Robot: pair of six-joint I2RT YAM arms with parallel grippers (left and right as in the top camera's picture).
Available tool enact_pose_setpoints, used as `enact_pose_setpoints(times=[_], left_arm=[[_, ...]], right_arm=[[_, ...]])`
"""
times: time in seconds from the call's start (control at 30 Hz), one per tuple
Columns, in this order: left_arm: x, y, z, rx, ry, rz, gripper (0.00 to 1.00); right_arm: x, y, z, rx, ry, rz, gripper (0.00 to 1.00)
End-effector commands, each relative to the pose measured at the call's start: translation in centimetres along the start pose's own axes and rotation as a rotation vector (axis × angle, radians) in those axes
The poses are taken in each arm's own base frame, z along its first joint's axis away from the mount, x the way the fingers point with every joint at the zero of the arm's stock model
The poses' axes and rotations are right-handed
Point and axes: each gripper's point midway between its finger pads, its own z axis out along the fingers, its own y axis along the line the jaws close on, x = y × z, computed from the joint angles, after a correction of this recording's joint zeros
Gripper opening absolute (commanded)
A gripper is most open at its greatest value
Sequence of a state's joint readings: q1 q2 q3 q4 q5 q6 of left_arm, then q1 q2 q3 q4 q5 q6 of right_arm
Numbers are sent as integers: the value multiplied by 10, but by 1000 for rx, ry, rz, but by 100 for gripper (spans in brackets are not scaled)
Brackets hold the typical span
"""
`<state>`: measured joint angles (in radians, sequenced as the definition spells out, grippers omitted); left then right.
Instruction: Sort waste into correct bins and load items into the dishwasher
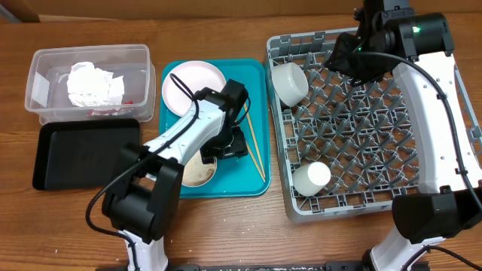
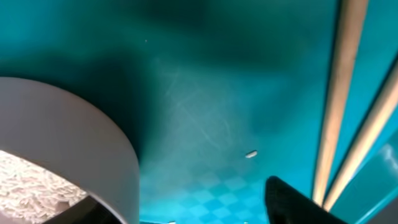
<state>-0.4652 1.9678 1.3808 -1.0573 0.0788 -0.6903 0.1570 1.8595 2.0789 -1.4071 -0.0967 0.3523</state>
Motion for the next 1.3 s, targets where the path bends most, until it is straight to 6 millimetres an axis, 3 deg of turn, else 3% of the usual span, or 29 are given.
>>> enact_pose_setpoints(times=[0.0, 0.03, 0.07, 0.1, 0.3, 0.5, 0.6, 0.7, 0.8, 0.97, 1.27], left_arm=[[0, 3, 3, -19, -1, -20, 45], [-1, 4, 3, -23, -3, -21, 24], [-1, 4, 3, -24, -2, -22, 10], [0, 4, 3, -24, -1, -21, 4], [-1, 1, -16, -23, 9, 47, 4], [-15, 8, -93, 48, -16, 143, 4], [-23, 40, -137, 86, -84, 134, 4], [-31, 94, -175, 210, -143, 86, 4], [-41, 120, -184, 323, -163, 72, 4], [-53, 163, -183, 594, -209, 36, 4], [-58, 239, -149, 975, -401, -164, 4]], right_arm=[[0, 1, -1, -4, -4, -15, 47], [-1, 1, -1, -4, -5, -15, 47], [-1, 1, -1, -4, -5, -15, 47], [-1, 1, -1, -4, -5, -15, 47], [-1, 1, -1, -4, -5, -19, 47], [0, 1, -1, -3, -2, -22, 47], [1, 0, -1, -2, 2, -21, 47], [2, 0, -1, 0, 6, -21, 47], [2, 0, -1, 0, 6, -20, 47], [2, 0, -1, 0, 5, -20, 48], [2, 0, -1, 0, 5, -21, 47]])
